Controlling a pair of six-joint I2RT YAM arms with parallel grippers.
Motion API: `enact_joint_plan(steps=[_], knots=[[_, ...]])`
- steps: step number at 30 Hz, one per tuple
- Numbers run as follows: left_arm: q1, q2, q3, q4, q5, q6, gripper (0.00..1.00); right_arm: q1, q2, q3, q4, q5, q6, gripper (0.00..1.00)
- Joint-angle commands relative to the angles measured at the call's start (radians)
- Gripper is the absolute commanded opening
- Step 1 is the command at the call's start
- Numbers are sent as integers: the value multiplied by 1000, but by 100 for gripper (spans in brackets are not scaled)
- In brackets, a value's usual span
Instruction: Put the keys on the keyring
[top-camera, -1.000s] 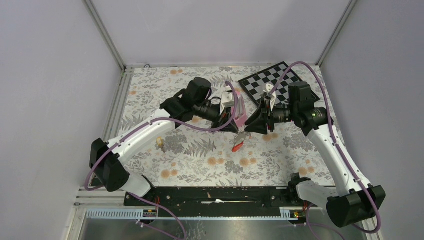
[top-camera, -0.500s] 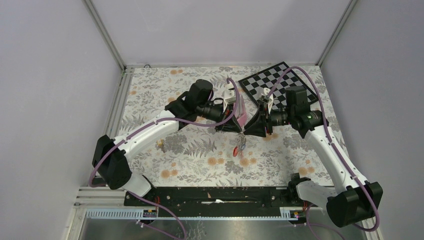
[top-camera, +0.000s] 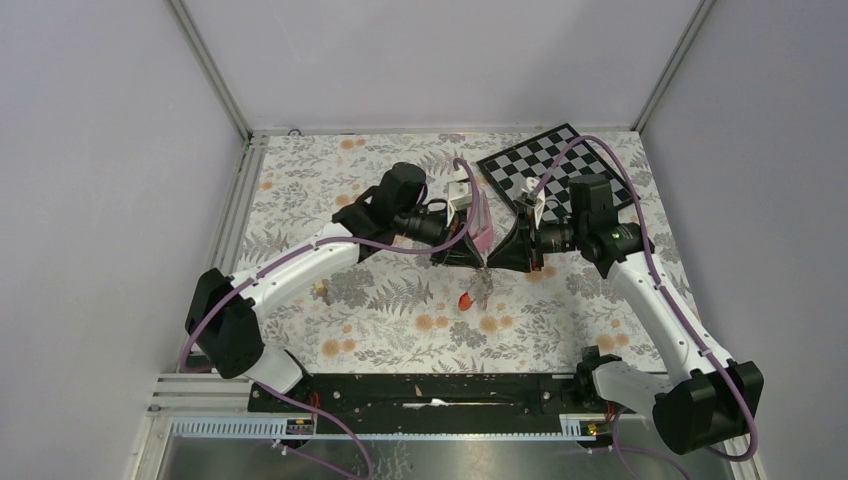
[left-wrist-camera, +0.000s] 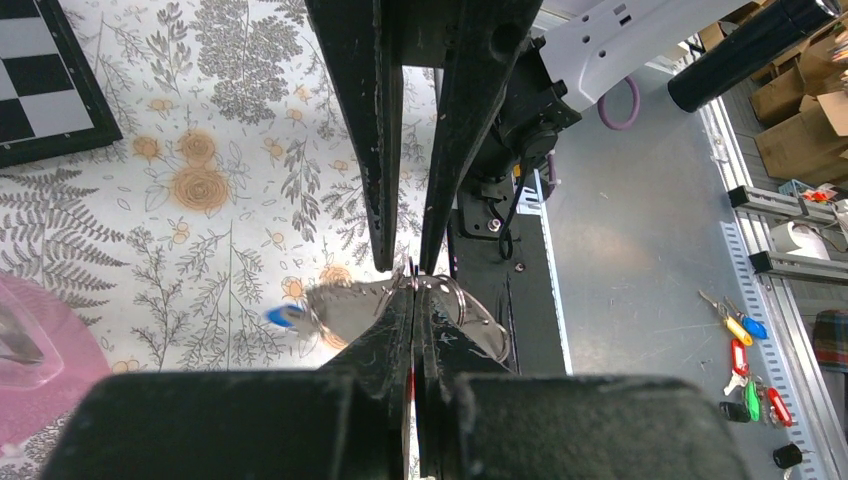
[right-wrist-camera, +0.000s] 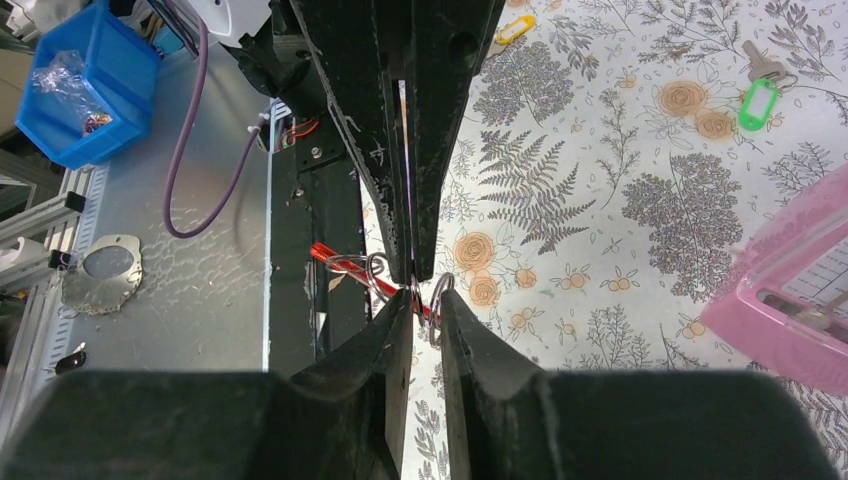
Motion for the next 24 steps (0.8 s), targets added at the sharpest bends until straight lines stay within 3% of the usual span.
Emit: enact_joint_plan(steps=[1,8,24], knots=[[3,-20,-13,79,36,-1,0,-5,0,-8,41,-6,11,22],[14,-22,-36,139,42,-59,0,-5,-9,-24,42,-13,2,13],[27,-10,-73,274,67,-187,0,-5,-9,-41,46,3,-10,18]])
